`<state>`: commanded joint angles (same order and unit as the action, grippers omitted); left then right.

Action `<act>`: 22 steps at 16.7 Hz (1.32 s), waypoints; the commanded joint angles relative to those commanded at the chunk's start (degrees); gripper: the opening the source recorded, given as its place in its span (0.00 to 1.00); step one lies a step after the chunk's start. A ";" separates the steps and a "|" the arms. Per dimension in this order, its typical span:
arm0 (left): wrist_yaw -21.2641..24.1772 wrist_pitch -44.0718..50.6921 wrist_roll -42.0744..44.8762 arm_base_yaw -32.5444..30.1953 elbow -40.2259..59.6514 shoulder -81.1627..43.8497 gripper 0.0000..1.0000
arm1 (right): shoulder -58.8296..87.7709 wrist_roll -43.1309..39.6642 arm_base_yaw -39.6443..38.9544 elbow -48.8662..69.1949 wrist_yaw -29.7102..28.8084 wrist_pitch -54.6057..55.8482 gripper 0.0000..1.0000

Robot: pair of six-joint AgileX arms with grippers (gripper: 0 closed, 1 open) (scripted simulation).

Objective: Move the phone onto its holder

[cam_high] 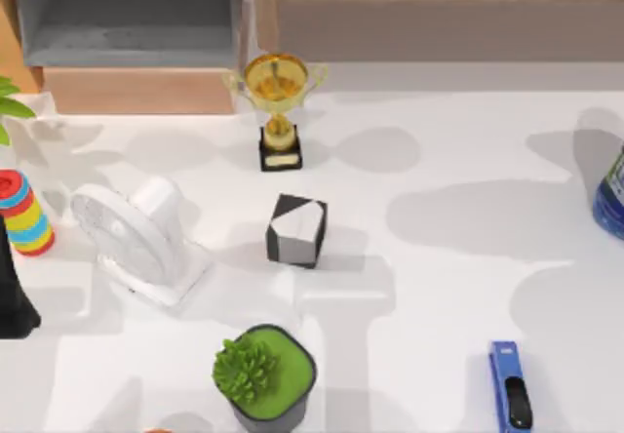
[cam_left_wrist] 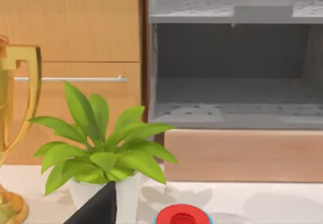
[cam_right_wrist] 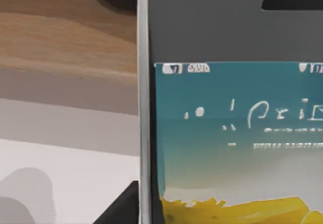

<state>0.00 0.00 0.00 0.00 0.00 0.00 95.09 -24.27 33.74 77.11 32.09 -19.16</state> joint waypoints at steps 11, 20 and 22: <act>0.00 0.00 0.00 0.00 0.00 0.00 1.00 | -3.70 -13.03 18.86 -19.13 21.44 9.58 0.00; 0.00 0.00 0.00 0.00 0.00 0.00 1.00 | -4.41 -10.17 20.43 -18.93 18.99 13.72 0.00; 0.00 0.00 0.00 0.00 0.00 0.00 1.00 | -4.18 -7.66 21.09 -18.64 16.97 17.91 0.00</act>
<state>0.00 0.00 0.00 0.00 0.00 0.00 90.91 -31.93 54.82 58.47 49.06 -1.25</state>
